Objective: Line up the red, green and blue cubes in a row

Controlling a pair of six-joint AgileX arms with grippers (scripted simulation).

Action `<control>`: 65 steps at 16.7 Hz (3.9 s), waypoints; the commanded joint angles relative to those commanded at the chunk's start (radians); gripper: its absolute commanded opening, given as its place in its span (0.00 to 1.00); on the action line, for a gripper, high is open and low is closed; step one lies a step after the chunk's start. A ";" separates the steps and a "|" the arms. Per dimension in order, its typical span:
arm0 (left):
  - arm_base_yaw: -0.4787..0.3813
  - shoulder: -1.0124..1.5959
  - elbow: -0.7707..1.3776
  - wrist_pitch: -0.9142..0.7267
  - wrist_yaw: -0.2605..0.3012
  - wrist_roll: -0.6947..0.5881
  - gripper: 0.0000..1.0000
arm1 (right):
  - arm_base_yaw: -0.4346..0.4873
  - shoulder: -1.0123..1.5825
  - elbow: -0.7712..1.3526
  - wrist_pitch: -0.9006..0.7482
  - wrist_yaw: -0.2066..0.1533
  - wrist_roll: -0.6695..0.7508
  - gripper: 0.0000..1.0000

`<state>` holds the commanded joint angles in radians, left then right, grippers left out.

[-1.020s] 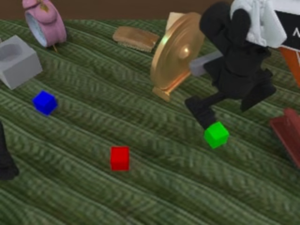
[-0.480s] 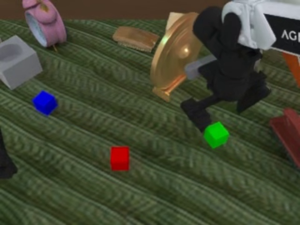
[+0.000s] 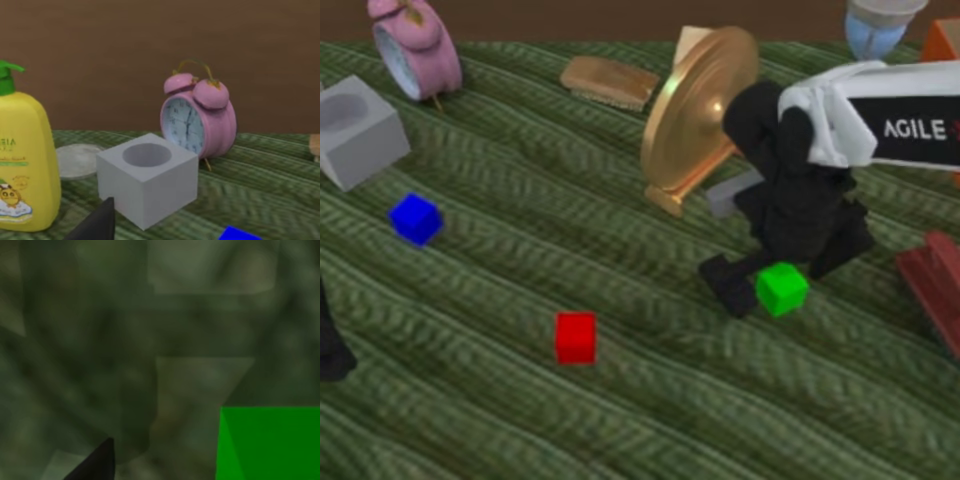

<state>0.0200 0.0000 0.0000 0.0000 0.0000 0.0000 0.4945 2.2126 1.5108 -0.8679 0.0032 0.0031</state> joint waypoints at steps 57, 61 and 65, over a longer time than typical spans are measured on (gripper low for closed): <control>0.000 0.000 0.000 0.000 0.000 0.000 1.00 | 0.305 -0.014 0.376 -0.378 0.012 0.806 0.00; 0.000 0.000 0.000 0.000 0.000 0.000 1.00 | 0.301 -0.016 0.374 -0.377 0.011 0.809 0.00; 0.000 0.000 0.000 0.000 0.000 0.000 1.00 | 0.302 -0.001 0.316 -0.304 0.013 0.810 0.00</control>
<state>0.0200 0.0000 0.0000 0.0000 0.0000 0.0000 0.7966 2.2115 1.8272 -1.1720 0.0159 0.8126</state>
